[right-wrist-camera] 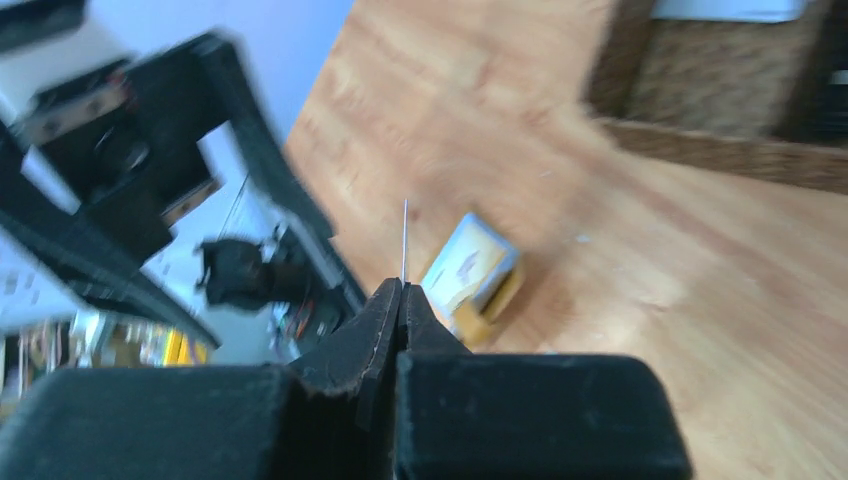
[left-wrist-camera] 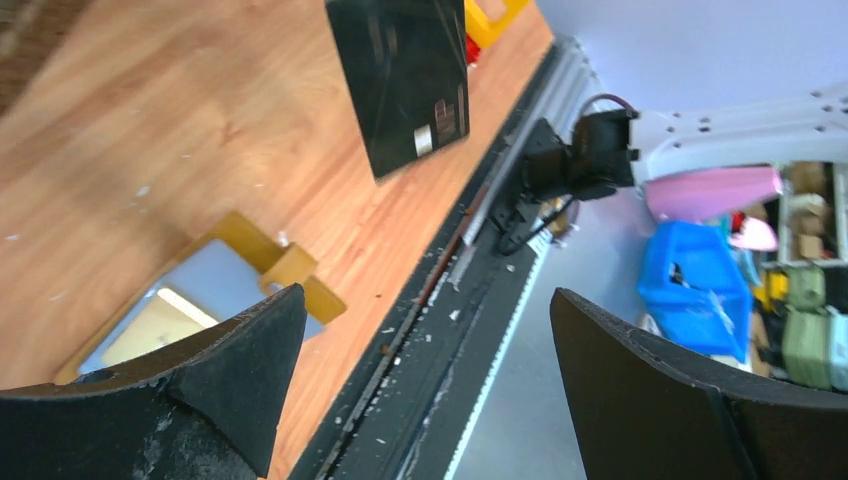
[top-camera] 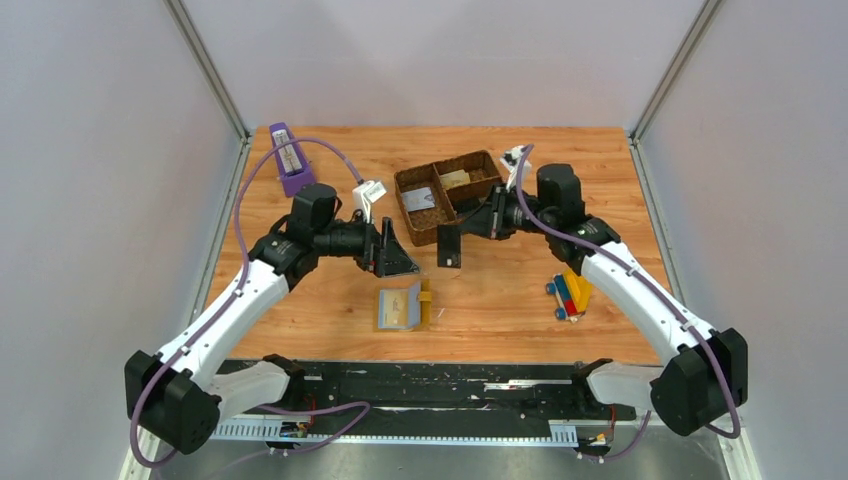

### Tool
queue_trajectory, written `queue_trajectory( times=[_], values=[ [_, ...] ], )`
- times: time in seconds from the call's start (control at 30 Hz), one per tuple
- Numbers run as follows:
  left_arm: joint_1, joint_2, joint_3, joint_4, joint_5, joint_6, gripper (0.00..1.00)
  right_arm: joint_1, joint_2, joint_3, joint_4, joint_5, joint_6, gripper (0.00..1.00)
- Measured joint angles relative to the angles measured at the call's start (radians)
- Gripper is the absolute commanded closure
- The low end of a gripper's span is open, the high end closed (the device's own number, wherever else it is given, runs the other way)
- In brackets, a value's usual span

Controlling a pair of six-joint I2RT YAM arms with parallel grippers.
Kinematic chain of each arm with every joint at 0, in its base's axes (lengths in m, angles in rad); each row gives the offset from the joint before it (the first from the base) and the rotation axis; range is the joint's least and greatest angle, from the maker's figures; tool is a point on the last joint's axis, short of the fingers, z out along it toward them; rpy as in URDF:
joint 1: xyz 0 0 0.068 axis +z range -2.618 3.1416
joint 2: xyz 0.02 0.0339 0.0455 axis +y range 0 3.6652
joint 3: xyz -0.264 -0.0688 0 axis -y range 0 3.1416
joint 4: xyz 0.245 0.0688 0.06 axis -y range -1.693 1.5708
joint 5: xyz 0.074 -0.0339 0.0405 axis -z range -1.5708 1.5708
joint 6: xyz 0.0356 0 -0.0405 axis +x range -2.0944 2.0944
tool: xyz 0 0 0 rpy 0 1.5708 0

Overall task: Take the credit cards out of the card holder
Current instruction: Place the credit card in the storage box.

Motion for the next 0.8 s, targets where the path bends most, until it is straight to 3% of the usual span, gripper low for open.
queue_trajectory(
  times=[0.27, 0.57, 0.8],
  values=[
    [0.000, -0.097, 0.013, -0.129, -0.270, 0.057, 0.00, -0.143, -0.001, -0.121, 0.167, 0.300, 0.193, 1.00],
    [0.000, -0.199, 0.013, -0.213, -0.502, 0.113, 0.00, -0.152, 0.119, -0.158, 0.377, 0.646, 0.422, 1.00],
    [0.000, -0.243, -0.011, -0.221, -0.571, 0.134, 0.00, -0.140, 0.291, -0.151, 0.450, 0.797, 0.571, 1.00]
  ],
)
